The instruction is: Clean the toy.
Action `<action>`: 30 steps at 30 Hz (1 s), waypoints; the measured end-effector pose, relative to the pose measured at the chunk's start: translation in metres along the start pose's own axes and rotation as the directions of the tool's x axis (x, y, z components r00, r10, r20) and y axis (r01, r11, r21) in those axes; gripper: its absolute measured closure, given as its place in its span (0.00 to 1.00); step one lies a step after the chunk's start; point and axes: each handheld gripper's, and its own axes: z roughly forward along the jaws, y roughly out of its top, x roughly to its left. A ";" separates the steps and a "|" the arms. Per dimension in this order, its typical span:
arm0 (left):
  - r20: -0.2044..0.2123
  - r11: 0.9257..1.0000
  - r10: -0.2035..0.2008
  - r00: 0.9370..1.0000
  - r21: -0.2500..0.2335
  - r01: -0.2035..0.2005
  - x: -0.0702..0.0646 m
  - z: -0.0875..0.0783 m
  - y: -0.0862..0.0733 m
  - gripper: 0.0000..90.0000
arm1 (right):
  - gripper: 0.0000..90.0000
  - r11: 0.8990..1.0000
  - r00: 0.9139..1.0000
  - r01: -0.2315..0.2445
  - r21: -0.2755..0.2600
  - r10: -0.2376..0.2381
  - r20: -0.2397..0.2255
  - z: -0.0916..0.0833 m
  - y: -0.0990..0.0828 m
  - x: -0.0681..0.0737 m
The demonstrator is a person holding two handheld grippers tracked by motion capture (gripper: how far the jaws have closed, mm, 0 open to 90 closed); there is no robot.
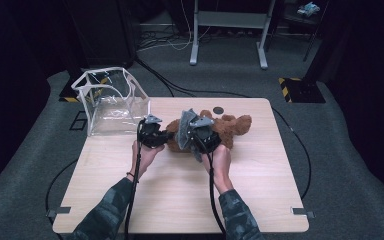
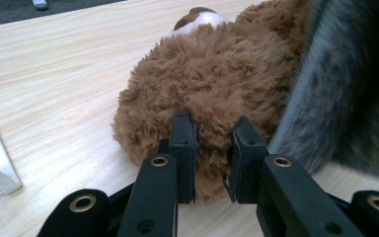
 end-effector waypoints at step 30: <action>0.004 1.000 -0.026 1.000 0.006 0.026 0.003 0.002 -0.001 0.84 | 0.85 0.988 0.989 -0.008 0.152 0.031 -0.146 0.059 -0.040 0.034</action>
